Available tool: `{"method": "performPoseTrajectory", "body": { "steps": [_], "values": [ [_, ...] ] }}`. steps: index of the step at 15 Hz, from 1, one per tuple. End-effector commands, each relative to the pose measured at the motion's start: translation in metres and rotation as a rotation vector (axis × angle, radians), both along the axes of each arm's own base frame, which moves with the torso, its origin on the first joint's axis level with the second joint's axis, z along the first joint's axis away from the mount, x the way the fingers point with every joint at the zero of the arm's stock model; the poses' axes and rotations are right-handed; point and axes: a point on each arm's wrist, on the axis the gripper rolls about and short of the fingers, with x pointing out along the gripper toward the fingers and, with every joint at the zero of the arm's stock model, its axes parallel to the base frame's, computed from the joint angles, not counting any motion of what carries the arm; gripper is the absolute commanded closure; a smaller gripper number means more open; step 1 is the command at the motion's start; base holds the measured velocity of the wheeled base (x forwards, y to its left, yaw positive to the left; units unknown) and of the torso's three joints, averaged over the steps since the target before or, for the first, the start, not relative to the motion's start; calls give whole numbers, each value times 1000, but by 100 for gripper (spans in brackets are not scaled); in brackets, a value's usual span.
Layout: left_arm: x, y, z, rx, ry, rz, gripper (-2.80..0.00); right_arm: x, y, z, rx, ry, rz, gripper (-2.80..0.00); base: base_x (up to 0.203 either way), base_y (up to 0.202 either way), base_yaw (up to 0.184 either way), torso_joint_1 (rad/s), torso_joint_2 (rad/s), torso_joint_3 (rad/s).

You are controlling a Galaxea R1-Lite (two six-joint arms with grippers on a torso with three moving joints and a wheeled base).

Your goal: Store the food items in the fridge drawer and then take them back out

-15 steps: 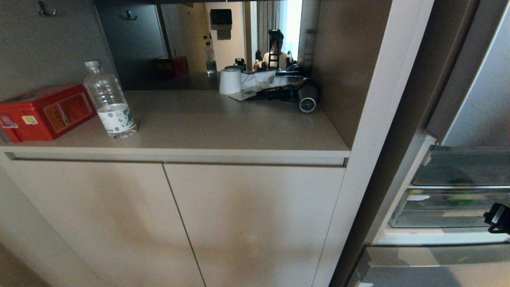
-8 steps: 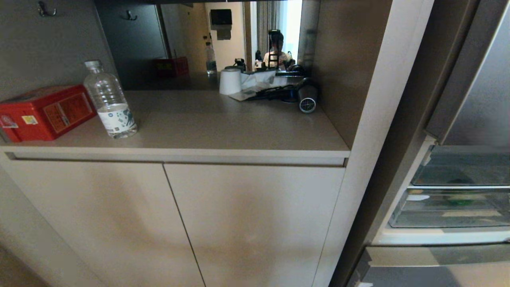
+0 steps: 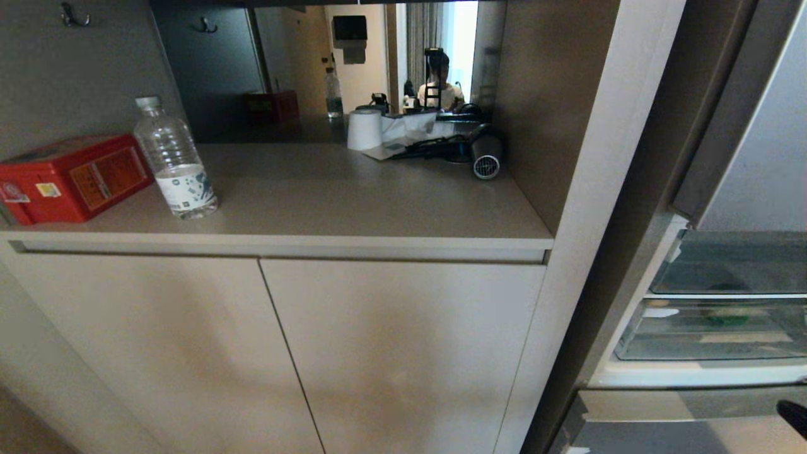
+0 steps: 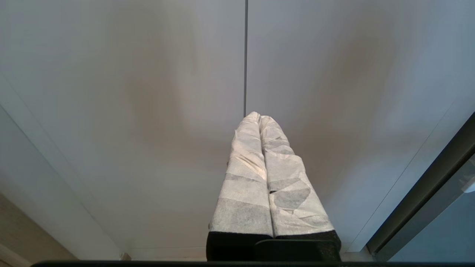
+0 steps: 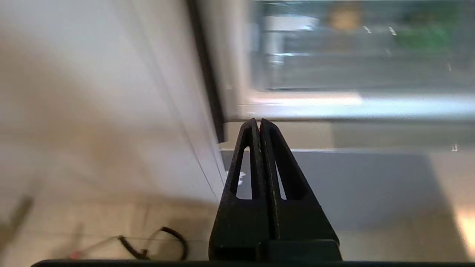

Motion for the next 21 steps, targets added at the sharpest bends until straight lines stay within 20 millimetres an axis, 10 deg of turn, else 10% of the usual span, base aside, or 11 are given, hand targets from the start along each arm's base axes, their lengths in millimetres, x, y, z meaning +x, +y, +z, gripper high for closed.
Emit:
{"method": "performPoseTrajectory", "body": {
  "steps": [1,8,21],
  "values": [
    [0,0,0,0,1,0,0,-35,2,-15,-43,-168,41,0,0,0,0,0,0,0],
    [0,0,0,0,1,0,0,-57,2,-60,-131,-106,-9,0,0,0,0,0,0,0],
    [0,0,0,-1,-1,0,0,-73,2,-65,-126,-304,19,0,0,0,0,0,0,0]
  ]
}}
